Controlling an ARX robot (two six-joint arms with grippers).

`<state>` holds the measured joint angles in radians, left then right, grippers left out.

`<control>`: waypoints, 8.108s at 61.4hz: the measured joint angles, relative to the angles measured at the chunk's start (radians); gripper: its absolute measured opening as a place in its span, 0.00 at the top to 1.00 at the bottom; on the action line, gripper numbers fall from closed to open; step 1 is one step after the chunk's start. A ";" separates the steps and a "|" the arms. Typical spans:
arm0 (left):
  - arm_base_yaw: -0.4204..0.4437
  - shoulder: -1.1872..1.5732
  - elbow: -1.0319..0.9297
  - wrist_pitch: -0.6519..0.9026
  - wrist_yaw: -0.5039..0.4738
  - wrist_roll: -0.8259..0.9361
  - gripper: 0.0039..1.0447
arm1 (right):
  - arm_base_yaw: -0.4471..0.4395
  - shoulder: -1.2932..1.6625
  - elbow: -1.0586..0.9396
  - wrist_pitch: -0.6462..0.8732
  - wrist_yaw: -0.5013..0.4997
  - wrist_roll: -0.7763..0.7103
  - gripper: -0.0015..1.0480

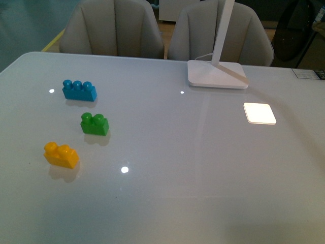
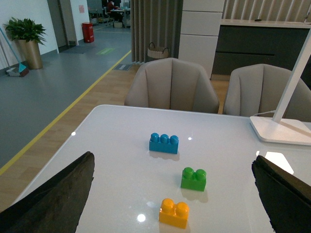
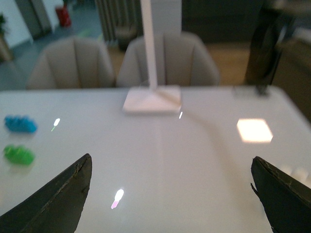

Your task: Insert yellow block into base center

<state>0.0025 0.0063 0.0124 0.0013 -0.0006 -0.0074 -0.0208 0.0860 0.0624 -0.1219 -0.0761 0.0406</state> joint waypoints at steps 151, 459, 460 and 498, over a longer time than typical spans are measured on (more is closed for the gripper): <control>0.000 0.000 0.000 0.000 0.000 0.000 0.07 | -0.731 2.429 1.245 0.447 -0.472 -0.372 0.08; 0.000 0.000 0.000 0.000 0.000 0.000 0.07 | 0.020 1.090 0.138 1.083 0.076 -0.031 0.90; 0.000 0.000 0.000 0.000 0.000 0.000 0.07 | 0.020 1.083 0.134 1.081 0.075 -0.031 0.92; 0.000 0.000 0.000 0.000 0.000 0.000 0.07 | 0.020 0.621 -0.048 0.803 0.077 -0.035 0.98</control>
<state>0.0025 0.0059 0.0124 0.0013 -0.0002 -0.0071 -0.0010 0.7071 0.0147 0.6811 0.0006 0.0051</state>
